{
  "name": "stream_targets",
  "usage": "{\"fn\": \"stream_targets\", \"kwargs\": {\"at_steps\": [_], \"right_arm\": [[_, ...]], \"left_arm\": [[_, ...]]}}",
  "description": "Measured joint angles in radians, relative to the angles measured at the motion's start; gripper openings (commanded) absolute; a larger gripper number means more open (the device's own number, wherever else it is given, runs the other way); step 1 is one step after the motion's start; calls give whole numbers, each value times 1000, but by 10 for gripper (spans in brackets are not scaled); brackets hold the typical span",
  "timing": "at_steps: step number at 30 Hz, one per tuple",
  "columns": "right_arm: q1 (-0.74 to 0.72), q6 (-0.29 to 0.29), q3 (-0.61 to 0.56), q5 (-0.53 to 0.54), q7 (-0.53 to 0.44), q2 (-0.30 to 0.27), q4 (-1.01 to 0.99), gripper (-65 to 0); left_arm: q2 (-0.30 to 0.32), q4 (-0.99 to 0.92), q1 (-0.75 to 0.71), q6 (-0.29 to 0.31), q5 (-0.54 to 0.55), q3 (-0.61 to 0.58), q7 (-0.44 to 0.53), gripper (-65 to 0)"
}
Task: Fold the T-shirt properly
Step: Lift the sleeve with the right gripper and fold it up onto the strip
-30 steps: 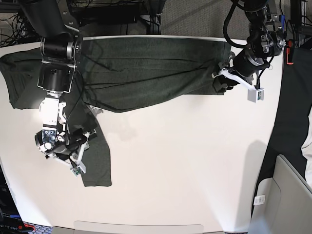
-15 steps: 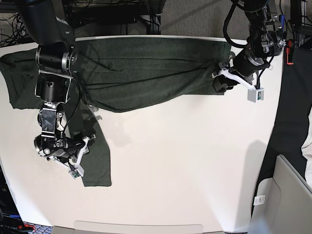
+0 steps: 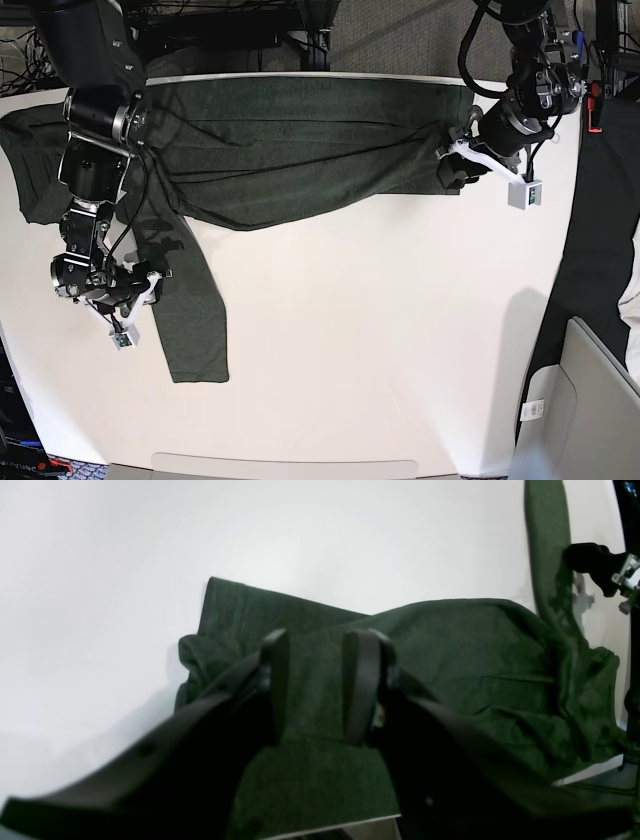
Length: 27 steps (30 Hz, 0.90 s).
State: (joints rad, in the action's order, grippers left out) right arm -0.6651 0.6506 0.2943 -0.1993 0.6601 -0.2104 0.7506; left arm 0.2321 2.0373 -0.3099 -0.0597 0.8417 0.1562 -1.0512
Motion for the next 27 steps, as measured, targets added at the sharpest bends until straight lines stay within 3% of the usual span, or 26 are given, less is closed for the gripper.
{"fn": "stream_targets", "kwargs": {"at_steps": [7,11,14,16,17,20,27], "right_arm": [[-22,-15,0,19,-86,13,-92,-392],[-27,-18,2,19,-80,32,-99,-393],[-36,-18,2,27,-14,51,-93,-396],[-38,12,2,27,8,62,-84,-445],[-35,35,2,34,18,68,-73,-491],[-31,34,2,43,44,71,-65,-647],[5,39,1,91,204,84,64,-643]], "left_arm": [[1,0,0,0,0,0,0,-468],[0,0,0,0,0,0,0,-468],[1,0,0,0,0,0,0,-468],[0,0,0,0,0,0,0,-468],[0,0,0,0,0,0,0,-468],[1,0,0,0,-1,0,0,-468],[1,0,-1,0,0,0,0,-468]]}}
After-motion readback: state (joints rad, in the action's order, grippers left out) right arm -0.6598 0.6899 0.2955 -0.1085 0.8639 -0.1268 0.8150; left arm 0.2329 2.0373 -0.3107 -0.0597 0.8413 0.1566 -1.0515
